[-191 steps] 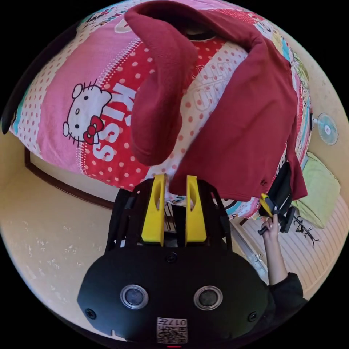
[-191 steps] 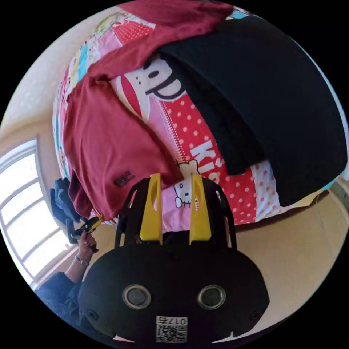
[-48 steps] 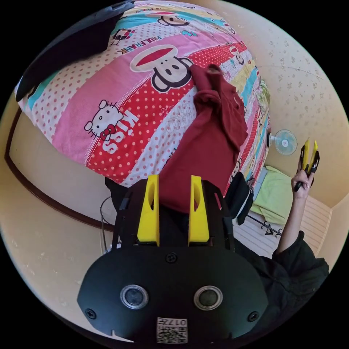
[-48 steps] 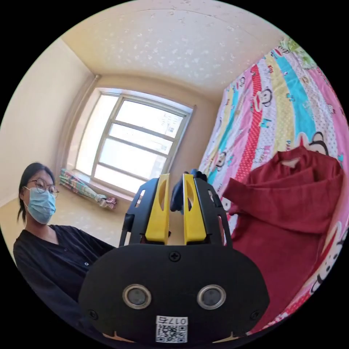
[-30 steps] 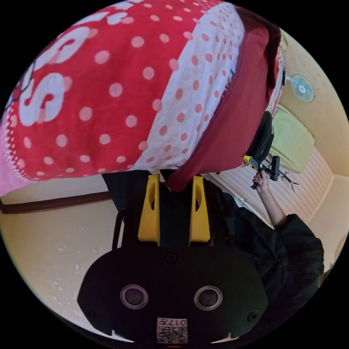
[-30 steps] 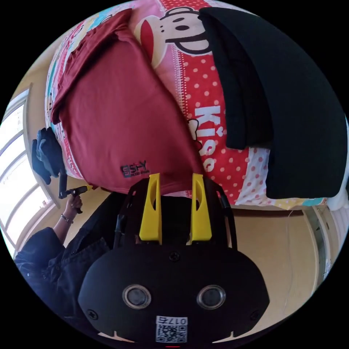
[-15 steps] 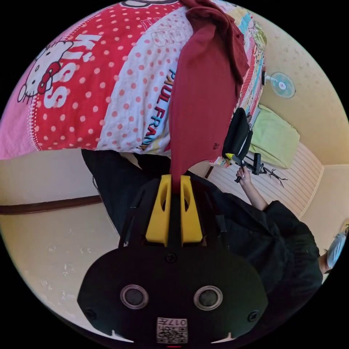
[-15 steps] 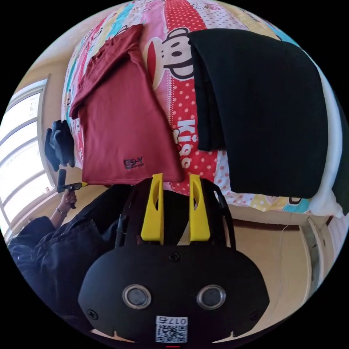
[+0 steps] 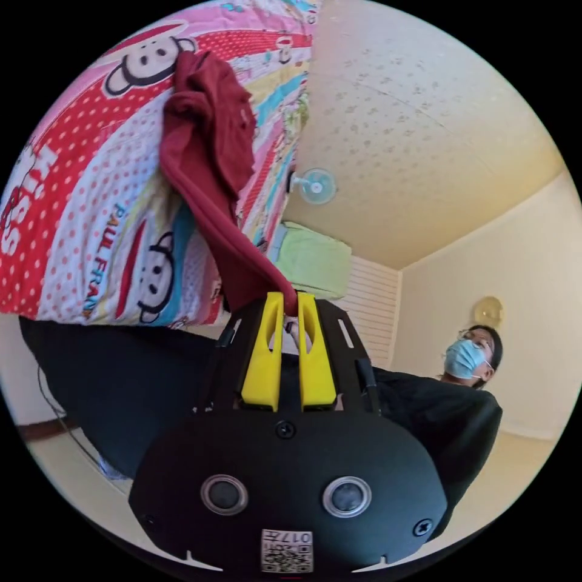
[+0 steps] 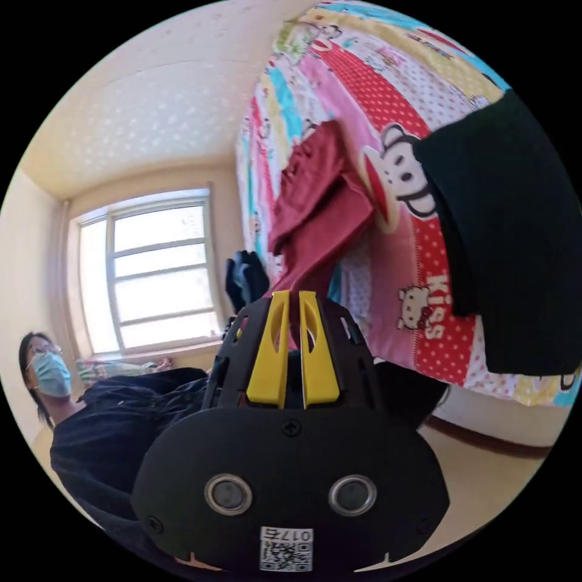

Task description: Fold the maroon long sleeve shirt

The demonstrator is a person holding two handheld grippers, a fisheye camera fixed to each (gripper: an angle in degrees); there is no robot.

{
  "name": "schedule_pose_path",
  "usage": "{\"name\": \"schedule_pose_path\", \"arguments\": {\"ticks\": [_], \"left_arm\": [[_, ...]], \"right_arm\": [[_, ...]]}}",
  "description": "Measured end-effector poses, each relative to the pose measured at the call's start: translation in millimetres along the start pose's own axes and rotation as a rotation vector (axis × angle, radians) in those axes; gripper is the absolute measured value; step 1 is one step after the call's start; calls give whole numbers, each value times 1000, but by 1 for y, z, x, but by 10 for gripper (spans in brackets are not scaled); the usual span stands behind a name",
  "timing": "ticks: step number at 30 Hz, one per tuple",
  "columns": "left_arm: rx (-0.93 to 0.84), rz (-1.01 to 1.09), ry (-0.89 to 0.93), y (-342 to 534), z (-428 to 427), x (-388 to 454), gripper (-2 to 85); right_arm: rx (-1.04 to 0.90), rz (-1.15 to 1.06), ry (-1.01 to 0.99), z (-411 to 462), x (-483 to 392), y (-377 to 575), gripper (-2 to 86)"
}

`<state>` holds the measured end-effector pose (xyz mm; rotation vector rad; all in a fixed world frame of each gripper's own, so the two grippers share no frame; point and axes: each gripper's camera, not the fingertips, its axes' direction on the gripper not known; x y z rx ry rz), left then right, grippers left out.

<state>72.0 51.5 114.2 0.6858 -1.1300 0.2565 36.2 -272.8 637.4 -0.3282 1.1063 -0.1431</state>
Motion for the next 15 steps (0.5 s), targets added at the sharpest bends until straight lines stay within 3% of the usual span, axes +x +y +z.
{"name": "schedule_pose_path", "arguments": {"ticks": [5, 11, 15], "left_arm": [[0, 83, 103, 27, -18, 40, 47], [118, -90, 115, 108, -34, 5, 47], [199, -208, 60, 105, -28, -39, 48]], "right_arm": [[-29, -167, -114, -49, -40, 28, 30], [58, 1, -411, -67, 18, 108, 30], [69, 188, -228, -64, 65, 88, 29]]}}
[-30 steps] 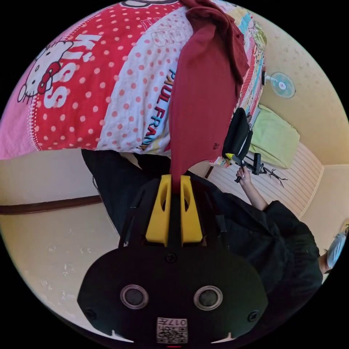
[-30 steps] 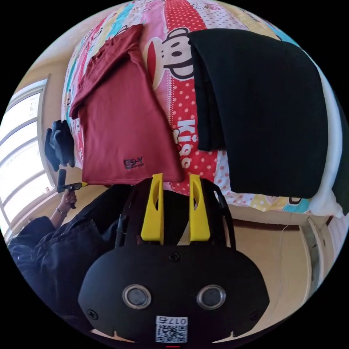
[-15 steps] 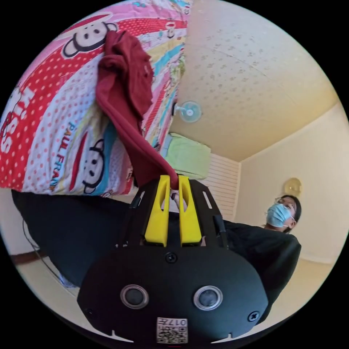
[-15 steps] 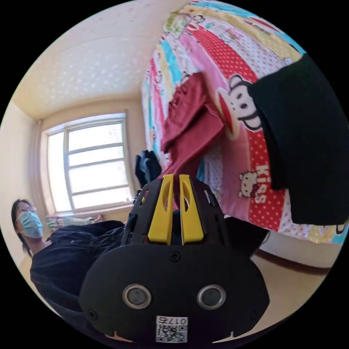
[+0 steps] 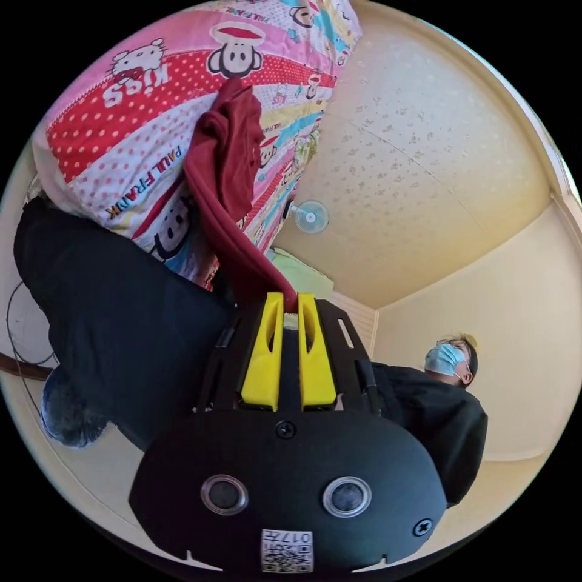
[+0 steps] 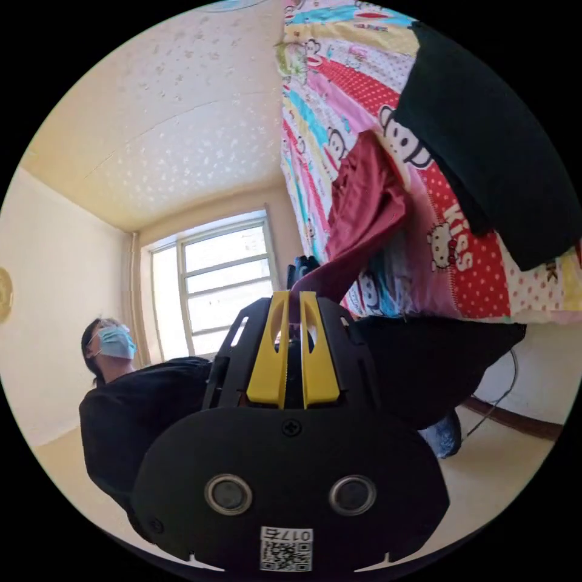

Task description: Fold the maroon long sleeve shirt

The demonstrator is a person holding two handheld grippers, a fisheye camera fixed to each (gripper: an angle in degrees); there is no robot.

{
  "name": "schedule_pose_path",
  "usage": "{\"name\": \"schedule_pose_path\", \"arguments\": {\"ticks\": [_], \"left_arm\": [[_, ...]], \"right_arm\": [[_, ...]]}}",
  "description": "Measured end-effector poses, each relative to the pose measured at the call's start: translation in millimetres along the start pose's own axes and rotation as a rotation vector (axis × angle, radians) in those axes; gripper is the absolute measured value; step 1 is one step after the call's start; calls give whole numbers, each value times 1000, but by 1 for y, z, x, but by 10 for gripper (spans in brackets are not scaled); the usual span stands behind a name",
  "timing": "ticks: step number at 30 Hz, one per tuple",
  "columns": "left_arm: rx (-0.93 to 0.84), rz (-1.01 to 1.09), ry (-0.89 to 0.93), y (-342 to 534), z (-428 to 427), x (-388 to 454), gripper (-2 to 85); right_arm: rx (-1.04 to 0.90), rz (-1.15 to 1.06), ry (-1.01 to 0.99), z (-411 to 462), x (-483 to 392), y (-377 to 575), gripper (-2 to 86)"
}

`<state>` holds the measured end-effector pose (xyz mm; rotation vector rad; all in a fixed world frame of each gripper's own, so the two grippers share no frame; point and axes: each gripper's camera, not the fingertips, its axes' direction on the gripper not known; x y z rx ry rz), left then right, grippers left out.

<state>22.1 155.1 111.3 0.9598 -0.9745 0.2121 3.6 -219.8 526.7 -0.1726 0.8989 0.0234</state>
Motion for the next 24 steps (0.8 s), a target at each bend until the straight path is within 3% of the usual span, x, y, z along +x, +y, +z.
{"name": "schedule_pose_path", "arguments": {"ticks": [3, 6, 12, 17, 22, 24], "left_arm": [[23, -39, 24, -57, 22, -13, 48], [13, 37, 43, -145, 52, 10, 48], [158, 248, -102, -286, 95, 94, 75], [182, 240, -356, -298, 122, 88, 101], [189, 54, -784, -248, 145, -7, 158], [171, -19, -789, -234, 154, -43, 177]], "right_arm": [[-76, 38, 46, 22, 7, -73, 30], [-105, -75, 116, 53, -31, -164, 32], [109, -121, 331, 86, -107, -289, 57], [85, -141, 549, 134, -122, -299, 62], [-73, -183, 760, 193, -82, -270, 41], [-120, -178, 871, 210, -62, -263, 32]]}}
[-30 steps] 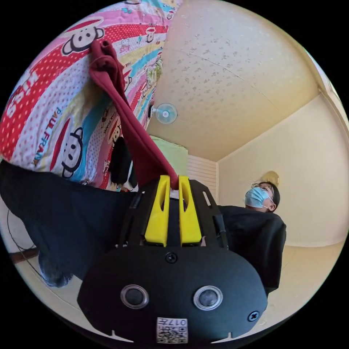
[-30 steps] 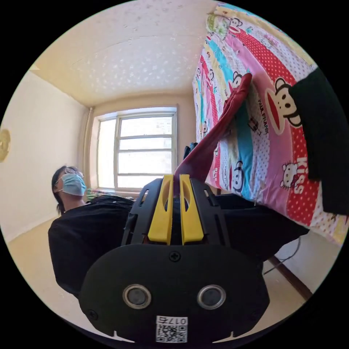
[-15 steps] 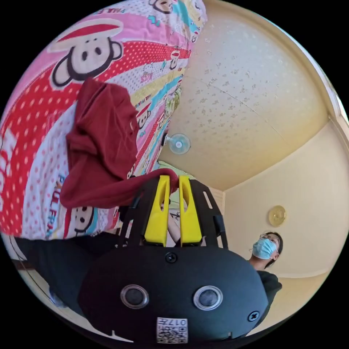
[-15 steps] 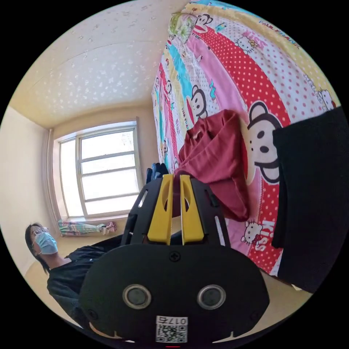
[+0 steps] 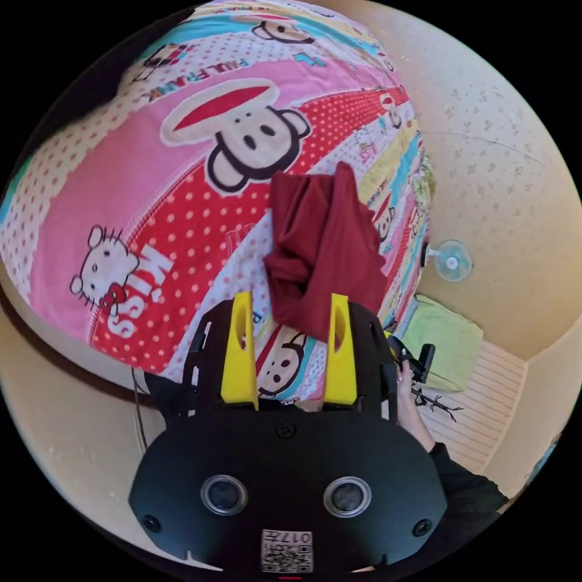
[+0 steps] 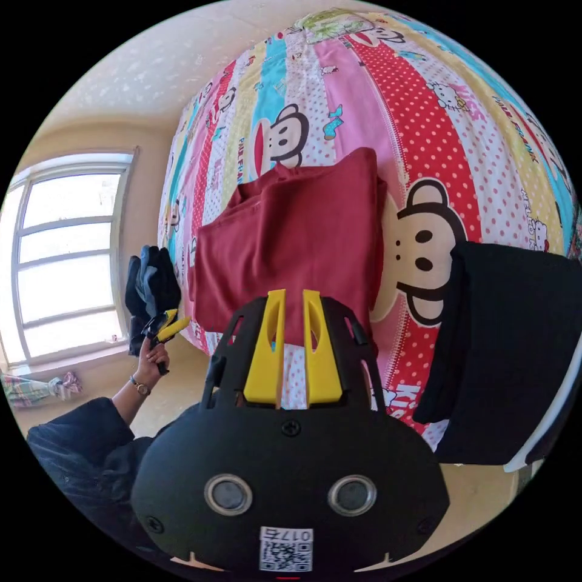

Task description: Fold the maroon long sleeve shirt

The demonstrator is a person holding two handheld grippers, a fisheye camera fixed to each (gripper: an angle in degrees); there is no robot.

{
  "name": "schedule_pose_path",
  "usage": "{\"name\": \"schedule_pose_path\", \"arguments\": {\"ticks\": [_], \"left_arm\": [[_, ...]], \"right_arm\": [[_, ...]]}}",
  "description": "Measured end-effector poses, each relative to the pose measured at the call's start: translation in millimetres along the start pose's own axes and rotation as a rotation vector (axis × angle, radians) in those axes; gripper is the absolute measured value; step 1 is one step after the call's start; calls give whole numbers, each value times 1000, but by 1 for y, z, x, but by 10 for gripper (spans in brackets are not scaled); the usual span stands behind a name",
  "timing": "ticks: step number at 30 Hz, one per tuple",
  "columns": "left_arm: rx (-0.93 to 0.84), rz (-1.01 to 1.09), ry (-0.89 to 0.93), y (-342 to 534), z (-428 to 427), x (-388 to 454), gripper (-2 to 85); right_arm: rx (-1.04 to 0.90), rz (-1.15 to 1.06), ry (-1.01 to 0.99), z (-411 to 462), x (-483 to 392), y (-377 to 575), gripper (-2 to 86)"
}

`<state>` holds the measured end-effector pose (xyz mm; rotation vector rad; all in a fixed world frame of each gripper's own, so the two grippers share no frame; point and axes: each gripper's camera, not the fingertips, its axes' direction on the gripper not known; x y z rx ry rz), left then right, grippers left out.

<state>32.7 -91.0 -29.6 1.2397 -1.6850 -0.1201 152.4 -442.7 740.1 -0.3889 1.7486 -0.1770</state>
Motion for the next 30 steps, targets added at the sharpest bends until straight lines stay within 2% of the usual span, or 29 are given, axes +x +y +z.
{"name": "schedule_pose_path", "arguments": {"ticks": [2, 5, 7, 9, 12, 15, 19, 21, 24, 26, 30], "left_arm": [[-64, -45, 68, 8, 32, -15, 180], [-57, -101, 115, 10, 68, -22, 156], [-32, -154, 178, 2, 86, -16, 81], [-17, -177, 184, -3, 92, 2, 64], [-48, 51, 191, -5, 99, 74, 59], [-78, 303, 63, 17, 121, 168, 54], [-240, 617, -29, 65, 203, 274, 54], [-340, 688, -44, 85, 248, 297, 57], [-481, 728, -127, 112, 311, 306, 78], [-503, 734, -147, 124, 326, 300, 89], [-339, 581, -194, 119, 310, 258, 138]], "right_arm": [[-44, 9, 94, 15, 5, -1, 24], [-185, 42, 294, 42, 29, -7, 14], [-250, 21, 287, 50, 43, -9, 10], [-216, 84, 213, 36, 59, -15, 7], [-182, 138, 129, 20, 76, -16, 5], [-154, 140, 74, 11, 94, -7, 5], [-114, 200, -38, -2, 123, 9, 5], [-157, 186, -72, -3, 139, 20, 7], [-176, 165, -149, -9, 158, 36, 12], [-172, 175, -237, -14, 173, 44, 20], [-93, 266, -435, -29, 211, 58, 60]]}}
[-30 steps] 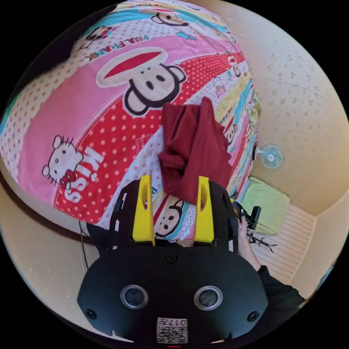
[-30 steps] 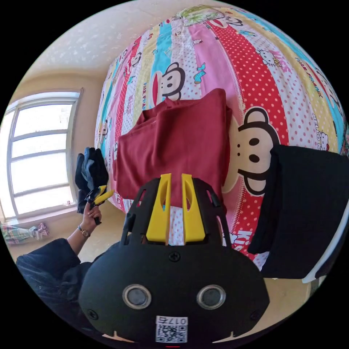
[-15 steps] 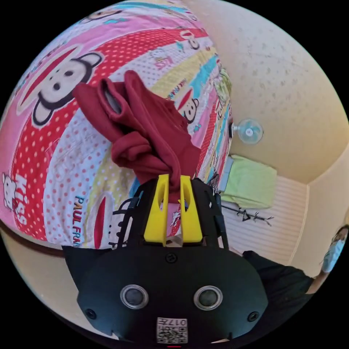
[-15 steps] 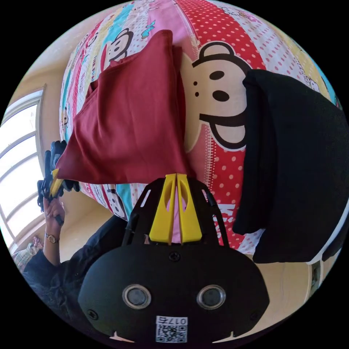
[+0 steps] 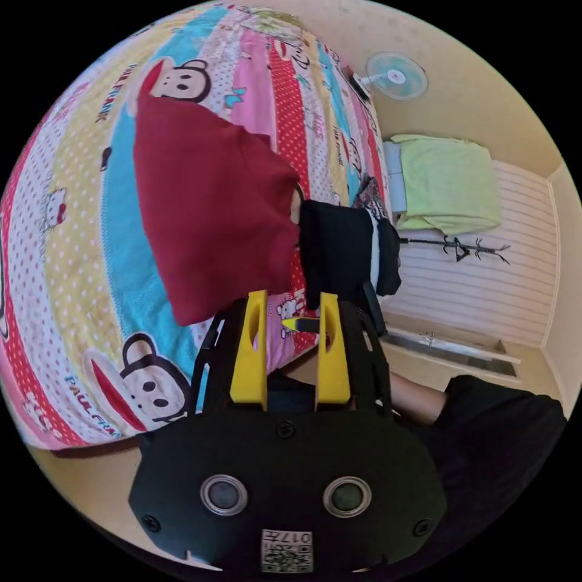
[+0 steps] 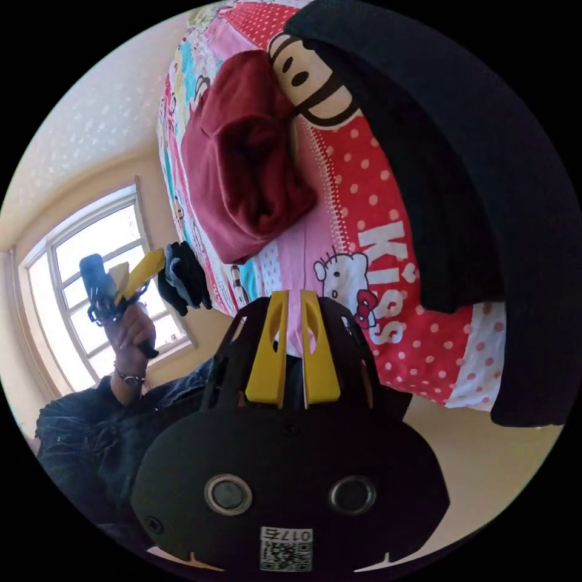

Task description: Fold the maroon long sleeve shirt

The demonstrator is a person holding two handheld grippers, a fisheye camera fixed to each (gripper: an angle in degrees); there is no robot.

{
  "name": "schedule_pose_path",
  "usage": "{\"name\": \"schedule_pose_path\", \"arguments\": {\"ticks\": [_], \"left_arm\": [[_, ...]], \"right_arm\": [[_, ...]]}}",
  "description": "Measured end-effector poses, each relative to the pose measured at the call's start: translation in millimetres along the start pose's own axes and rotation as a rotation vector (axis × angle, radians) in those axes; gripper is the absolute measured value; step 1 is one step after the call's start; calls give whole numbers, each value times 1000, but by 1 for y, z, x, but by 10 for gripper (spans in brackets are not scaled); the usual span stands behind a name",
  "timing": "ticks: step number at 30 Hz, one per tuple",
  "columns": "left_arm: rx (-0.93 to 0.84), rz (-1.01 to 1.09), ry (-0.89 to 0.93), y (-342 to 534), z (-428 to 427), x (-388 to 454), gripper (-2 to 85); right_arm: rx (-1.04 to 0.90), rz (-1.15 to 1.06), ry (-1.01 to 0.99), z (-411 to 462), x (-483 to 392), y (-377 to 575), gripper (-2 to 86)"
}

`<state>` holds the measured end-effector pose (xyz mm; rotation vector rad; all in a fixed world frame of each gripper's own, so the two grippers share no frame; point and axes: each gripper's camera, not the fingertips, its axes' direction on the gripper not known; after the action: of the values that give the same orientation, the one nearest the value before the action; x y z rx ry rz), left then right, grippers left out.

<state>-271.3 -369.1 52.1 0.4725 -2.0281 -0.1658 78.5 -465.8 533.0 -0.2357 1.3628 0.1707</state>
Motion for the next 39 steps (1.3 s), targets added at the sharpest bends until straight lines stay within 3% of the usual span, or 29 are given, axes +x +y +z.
{"name": "schedule_pose_path", "arguments": {"ticks": [4, 6, 10, 14, 22, 26, 30, 39], "left_arm": [[96, -309, -18, 15, -3, -74, 181], [69, -368, 28, 11, 13, -99, 184], [-97, -368, 150, -7, 77, -119, 177], [-118, -408, 111, -10, 89, -109, 116], [-97, -195, 365, 16, 33, -49, 81], [-132, -91, 350, 29, 2, -28, 78], [-76, -20, 360, 49, -60, -36, 76], [277, 61, 409, 110, -260, -97, 53]], "right_arm": [[70, 72, -187, -15, 26, 0, 109], [111, 108, -325, -17, 38, -2, 132], [135, 117, -467, -15, 42, -7, 153], [153, 135, -486, -6, 39, -10, 188], [422, 281, -748, 33, 43, -16, 235], [653, 261, -996, 35, 41, -6, 180], [546, 105, -745, 28, -19, 3, 100], [229, -309, -689, 131, -215, -47, 70]]}}
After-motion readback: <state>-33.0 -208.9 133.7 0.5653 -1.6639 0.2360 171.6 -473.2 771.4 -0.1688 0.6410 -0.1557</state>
